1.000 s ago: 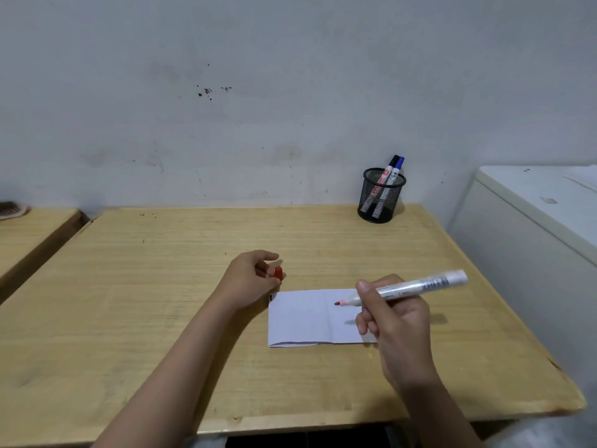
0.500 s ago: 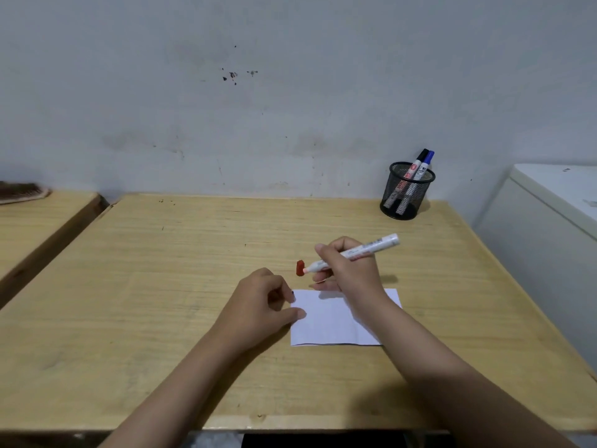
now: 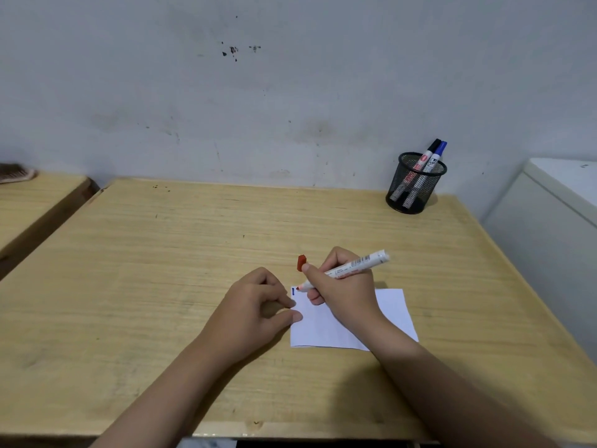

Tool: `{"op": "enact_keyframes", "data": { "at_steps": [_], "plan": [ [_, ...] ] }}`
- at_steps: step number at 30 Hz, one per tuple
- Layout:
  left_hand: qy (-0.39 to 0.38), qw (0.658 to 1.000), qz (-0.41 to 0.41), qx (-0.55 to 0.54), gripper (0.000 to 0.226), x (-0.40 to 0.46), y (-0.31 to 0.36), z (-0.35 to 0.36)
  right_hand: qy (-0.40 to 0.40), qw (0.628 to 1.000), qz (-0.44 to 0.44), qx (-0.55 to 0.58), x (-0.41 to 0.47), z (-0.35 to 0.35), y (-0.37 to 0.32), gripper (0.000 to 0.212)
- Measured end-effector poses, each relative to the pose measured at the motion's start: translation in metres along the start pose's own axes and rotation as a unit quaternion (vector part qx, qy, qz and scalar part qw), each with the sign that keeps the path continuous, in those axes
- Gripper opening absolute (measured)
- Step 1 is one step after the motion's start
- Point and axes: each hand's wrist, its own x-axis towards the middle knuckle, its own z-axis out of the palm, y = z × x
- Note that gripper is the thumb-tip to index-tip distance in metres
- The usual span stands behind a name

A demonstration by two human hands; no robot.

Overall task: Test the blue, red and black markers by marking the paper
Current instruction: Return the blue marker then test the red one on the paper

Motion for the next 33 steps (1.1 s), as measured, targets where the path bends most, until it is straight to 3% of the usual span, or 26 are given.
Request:
{"op": "enact_keyframes", "data": {
  "at_steps": [18, 21, 29, 33],
  "plan": [
    [-0.010, 1.000, 0.015, 0.002, 0.026, 0.001, -0.001, -0.001, -0.017, 0.998, 0.009, -0.052, 0.002, 0.002, 0.002, 0.032],
    [-0.007, 1.000, 0.015, 0.002, 0.020, 0.002, 0.000, -0.001, -0.024, 0.999, 0.006, -0.046, 0.002, 0.001, 0.003, 0.035],
    [-0.002, 1.000, -0.003, -0.023, 0.012, 0.006, 0.002, -0.002, 0.007, 0.993, 0.011, 0.118, 0.004, -0.008, -0.003, 0.026],
    [0.073, 0.993, -0.068, -0.058, 0.016, 0.022, 0.008, -0.004, 0.010, 0.983, 0.004, 0.183, 0.005, -0.018, -0.012, 0.018]
  ]
}}
